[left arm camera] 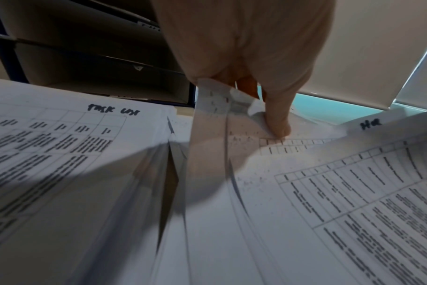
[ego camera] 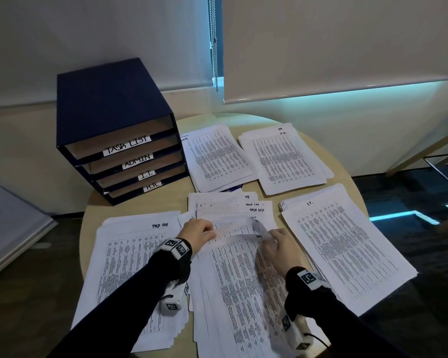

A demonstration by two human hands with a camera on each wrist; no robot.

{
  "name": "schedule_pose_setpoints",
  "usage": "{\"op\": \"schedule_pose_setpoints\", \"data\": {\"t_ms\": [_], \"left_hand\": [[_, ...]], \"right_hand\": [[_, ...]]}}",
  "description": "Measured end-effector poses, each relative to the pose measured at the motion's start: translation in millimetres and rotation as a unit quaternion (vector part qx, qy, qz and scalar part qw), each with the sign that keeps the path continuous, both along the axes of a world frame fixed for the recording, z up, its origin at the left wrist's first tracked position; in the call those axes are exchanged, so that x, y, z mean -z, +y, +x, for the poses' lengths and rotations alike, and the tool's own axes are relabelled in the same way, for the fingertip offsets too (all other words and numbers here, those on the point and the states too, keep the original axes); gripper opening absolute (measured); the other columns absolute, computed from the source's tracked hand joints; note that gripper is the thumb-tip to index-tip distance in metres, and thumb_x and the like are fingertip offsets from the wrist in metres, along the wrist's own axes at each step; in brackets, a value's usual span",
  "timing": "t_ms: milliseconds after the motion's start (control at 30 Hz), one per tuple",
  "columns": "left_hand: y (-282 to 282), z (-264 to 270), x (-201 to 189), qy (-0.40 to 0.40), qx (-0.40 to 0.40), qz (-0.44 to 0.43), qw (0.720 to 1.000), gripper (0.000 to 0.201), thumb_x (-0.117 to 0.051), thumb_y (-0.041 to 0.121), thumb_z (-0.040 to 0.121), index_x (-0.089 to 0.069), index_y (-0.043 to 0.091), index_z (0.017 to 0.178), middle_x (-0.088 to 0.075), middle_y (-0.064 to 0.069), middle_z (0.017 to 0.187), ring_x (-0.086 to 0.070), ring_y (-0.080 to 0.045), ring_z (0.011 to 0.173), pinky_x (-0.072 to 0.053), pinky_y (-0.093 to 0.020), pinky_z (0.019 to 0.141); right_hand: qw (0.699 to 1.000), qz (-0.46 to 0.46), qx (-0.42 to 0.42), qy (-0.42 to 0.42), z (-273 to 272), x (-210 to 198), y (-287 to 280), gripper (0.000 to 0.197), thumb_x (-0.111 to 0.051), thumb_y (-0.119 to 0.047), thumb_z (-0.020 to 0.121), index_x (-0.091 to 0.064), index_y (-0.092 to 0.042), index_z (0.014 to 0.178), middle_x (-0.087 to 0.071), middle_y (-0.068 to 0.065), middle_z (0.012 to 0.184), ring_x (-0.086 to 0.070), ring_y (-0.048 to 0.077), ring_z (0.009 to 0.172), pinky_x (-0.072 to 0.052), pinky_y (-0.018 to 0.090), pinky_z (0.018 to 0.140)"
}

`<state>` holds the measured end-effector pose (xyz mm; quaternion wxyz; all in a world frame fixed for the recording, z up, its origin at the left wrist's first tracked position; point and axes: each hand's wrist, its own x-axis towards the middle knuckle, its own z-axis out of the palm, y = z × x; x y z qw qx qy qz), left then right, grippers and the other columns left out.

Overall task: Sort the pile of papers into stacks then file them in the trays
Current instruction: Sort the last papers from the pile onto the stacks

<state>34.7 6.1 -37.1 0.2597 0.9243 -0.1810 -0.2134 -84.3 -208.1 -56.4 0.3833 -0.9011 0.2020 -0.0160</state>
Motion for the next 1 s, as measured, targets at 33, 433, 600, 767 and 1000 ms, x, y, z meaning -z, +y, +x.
{"op": "schedule_pose_setpoints", "data": {"t_ms": [33,433,600,767,1000], "left_hand": [[1.4,-0.6,0.5,0.004,-0.003,-0.011,1.000,0.020,-0.064,0.023,0.090,-0.066,0.008,0.076,-0.056,-0.001,0.068,-0.051,-0.015,0.064,-0.038,-0.022,0.057],[14.8,10.6,20.5,0.042,-0.093,-0.062,0.993,0.026,-0.058,0.017,0.093,-0.057,0.017,0.068,-0.054,0.003,0.067,-0.048,-0.013,0.065,-0.034,-0.022,0.058],[11.9,12.5,22.2,0.038,-0.066,-0.033,0.997,0.012,-0.058,0.016,0.093,-0.061,0.017,0.081,-0.060,0.000,0.077,-0.052,-0.015,0.071,-0.037,-0.023,0.061],[15.8,16.2,20.2,0.069,-0.062,-0.117,0.989,0.012,-0.062,0.018,0.091,-0.063,0.019,0.079,-0.062,-0.001,0.082,-0.051,-0.013,0.074,-0.039,-0.019,0.067],[16.1,17.2,18.0,0.066,-0.093,-0.136,0.984,0.011,-0.061,0.016,0.093,-0.065,0.011,0.084,-0.058,0.007,0.074,-0.049,-0.003,0.068,-0.037,-0.016,0.064]], "right_hand": [[1.000,0.017,0.011,0.001,2.6,1.4,-1.9,0.016,-0.060,-0.013,0.089,-0.064,-0.001,0.099,-0.056,0.007,0.107,-0.057,0.024,0.094,-0.041,0.025,0.076],[0.966,0.254,0.025,0.051,-10.1,1.9,-25.3,0.034,-0.071,-0.001,0.077,-0.053,-0.011,0.104,-0.065,0.002,0.098,-0.062,0.016,0.088,-0.053,0.036,0.086],[0.970,0.221,0.050,0.090,-11.7,-0.9,-28.1,0.016,-0.066,-0.007,0.083,-0.054,-0.012,0.073,-0.053,0.001,0.082,-0.053,0.022,0.083,-0.042,0.028,0.073],[0.965,0.255,0.031,0.060,-4.4,-6.6,-21.5,0.012,-0.066,-0.007,0.080,-0.066,-0.017,0.087,-0.055,-0.007,0.121,-0.051,0.016,0.113,-0.037,0.041,0.104],[0.980,0.187,0.061,-0.014,-3.6,-3.6,-12.2,0.028,-0.068,-0.005,0.081,-0.054,-0.019,0.061,-0.064,0.003,0.067,-0.049,0.016,0.055,-0.039,0.025,0.056]]}}
